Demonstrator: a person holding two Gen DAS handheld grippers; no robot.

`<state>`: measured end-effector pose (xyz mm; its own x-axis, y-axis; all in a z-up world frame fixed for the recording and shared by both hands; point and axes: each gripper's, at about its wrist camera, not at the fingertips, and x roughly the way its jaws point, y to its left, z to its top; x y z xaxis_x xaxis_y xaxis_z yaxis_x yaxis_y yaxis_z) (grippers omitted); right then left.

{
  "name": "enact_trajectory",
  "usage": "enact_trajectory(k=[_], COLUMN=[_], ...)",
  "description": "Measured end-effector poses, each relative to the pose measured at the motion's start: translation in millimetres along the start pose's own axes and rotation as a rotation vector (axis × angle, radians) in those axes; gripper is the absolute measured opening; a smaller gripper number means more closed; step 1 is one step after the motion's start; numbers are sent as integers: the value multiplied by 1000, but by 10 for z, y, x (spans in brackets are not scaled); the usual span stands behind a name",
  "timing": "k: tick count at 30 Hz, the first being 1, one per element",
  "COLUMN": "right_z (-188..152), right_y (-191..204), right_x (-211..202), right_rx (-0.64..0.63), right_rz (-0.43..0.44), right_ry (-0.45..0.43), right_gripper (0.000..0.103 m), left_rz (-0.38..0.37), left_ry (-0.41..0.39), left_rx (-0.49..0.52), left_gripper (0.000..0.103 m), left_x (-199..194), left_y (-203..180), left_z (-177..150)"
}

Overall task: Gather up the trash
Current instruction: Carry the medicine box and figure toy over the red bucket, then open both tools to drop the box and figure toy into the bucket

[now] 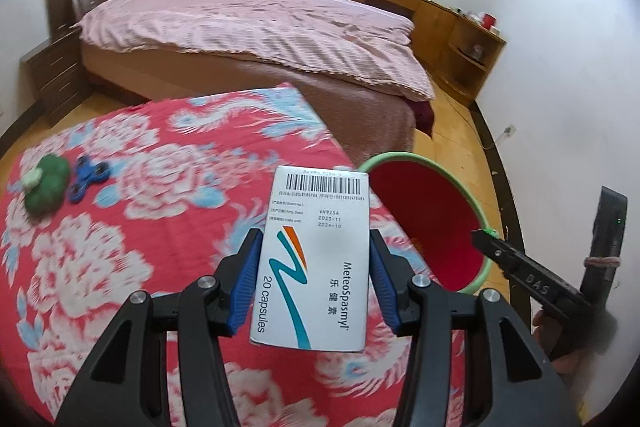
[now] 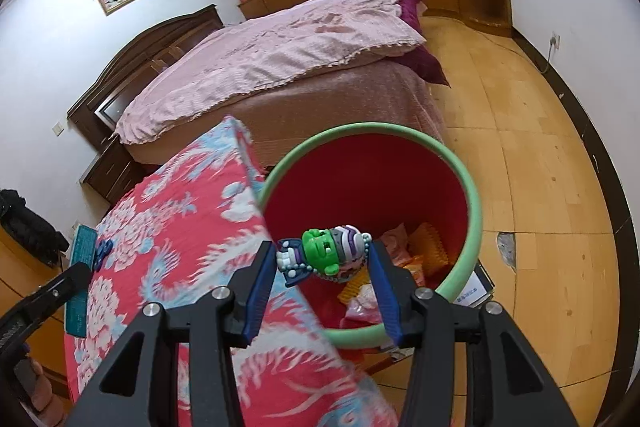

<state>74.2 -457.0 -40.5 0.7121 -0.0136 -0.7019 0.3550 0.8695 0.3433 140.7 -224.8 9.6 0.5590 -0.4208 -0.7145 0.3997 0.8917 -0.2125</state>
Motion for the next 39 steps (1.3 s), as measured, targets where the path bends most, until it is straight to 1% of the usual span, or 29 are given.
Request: enact_trajectory(k=[6, 7, 8, 10, 19, 23, 27, 28, 29, 33, 39], right_z=[94, 103, 104, 112, 103, 97, 94, 92, 95, 91, 64], right_y=[-197, -230, -249, -292, -541, -634, -694, -705, -710, -710, -633], right_x=[131, 141, 144, 148, 11, -58, -96, -105, -108, -118, -190], right_rx=[22, 25, 29, 38, 85, 104, 117, 121, 122, 123, 108], right_rz=[3, 3, 2, 9, 9, 5, 1, 1, 2, 3, 7], right_ry=[12, 10, 7, 0, -24, -34, -44, -46, -47, -47, -53], right_gripper=[51, 54, 60, 64, 64, 64, 64, 64, 65, 66, 78], left_rz=[-34, -39, -43, -52, -120, -157, -147, -147, -144, -130, -112], left_ry=[20, 25, 30, 39, 78, 91, 102, 104, 104, 92, 78], left_rx=[35, 41, 48, 56, 105, 133, 139, 142, 143, 145, 104], left_gripper=[52, 52, 52, 52, 52, 52, 53, 54, 59, 61, 61], left_x=[244, 286, 335, 415, 795, 901, 974, 989, 996, 970, 812], left_y=[-272, -312, -357, -417, -784, -917, -995, -1012, -1027, -1027, -869], left_z=[114, 123, 134, 142, 148, 173, 182, 181, 176, 175, 169])
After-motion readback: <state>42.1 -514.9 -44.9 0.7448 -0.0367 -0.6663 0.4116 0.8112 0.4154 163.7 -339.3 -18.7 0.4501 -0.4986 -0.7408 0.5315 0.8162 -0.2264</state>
